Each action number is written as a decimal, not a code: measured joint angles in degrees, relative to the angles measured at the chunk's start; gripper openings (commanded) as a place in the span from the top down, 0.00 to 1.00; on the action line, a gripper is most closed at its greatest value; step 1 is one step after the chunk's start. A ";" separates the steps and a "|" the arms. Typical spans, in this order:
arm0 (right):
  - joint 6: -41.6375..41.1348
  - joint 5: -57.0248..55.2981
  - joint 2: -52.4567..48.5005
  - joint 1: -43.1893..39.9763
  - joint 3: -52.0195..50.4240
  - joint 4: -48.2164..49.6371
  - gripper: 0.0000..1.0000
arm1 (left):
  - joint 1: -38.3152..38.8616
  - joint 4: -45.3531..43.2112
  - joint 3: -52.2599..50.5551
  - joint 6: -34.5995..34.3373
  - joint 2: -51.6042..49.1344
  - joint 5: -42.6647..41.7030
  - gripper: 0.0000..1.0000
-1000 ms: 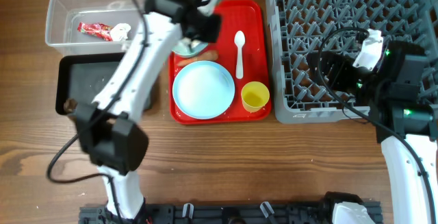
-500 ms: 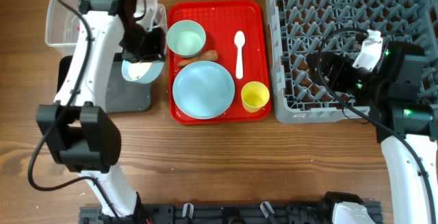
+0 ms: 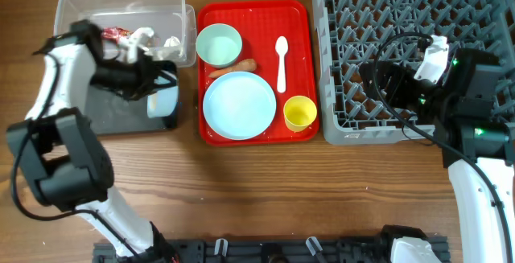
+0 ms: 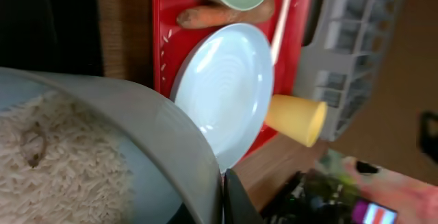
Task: Sort waste into correct bins and load items into the dishwasher rack
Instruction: 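Lift the rice bowl left and pour rice onto the black tray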
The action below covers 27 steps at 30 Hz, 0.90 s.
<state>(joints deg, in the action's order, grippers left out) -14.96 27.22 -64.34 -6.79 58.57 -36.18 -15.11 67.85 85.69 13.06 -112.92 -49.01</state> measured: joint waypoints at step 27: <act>0.00 0.24 0.00 0.00 0.00 1.05 0.00 | -19.15 6.05 -0.15 2.23 0.00 -34.03 0.96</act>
<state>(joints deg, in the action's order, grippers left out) -14.96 27.46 -64.34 -6.79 58.57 -35.14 -34.26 73.91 85.54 15.29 -112.92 -83.05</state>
